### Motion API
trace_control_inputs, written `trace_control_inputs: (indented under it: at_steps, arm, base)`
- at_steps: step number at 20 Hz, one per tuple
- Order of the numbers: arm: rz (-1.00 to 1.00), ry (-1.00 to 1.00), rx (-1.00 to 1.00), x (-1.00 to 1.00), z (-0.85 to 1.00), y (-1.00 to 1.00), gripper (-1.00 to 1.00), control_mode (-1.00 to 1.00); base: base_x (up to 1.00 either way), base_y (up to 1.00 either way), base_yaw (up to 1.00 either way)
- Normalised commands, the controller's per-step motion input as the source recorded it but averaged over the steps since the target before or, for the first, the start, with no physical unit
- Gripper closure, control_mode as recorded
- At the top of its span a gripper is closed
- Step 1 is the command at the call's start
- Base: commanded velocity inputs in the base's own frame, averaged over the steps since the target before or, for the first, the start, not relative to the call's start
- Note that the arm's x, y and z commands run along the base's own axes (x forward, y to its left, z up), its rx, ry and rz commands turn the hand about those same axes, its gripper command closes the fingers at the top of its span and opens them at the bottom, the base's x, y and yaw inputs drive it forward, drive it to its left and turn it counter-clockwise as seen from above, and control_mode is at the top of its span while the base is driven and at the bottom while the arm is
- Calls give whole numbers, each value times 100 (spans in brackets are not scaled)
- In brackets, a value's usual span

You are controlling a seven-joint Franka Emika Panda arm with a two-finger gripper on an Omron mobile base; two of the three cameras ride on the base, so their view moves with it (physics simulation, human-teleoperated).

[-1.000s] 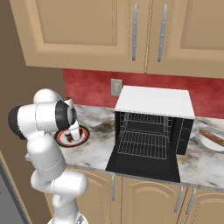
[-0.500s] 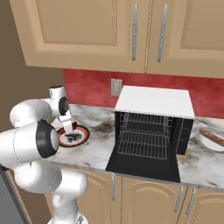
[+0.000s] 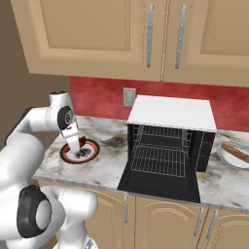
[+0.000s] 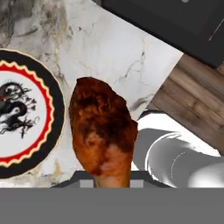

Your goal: Open the toaster oven door. Place the baguette on the top rack in the toaster oven and place the chicken drumstick on the bottom rack.

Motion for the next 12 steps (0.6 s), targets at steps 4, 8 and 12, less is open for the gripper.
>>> trace_control_inputs:
  at_steps: [4, 8, 12]
  arm:
    - [0, 0, 0, -72, 67, -41, 100, -100]
    - [0, 0, 0, -60, 39, -48, 100, -100]
    - [-2, 0, 0, -51, 32, -55, 100, -100]
  base:
    - [0, 0, 0]
    - [0, 0, 0]
    - [0, 0, 0]
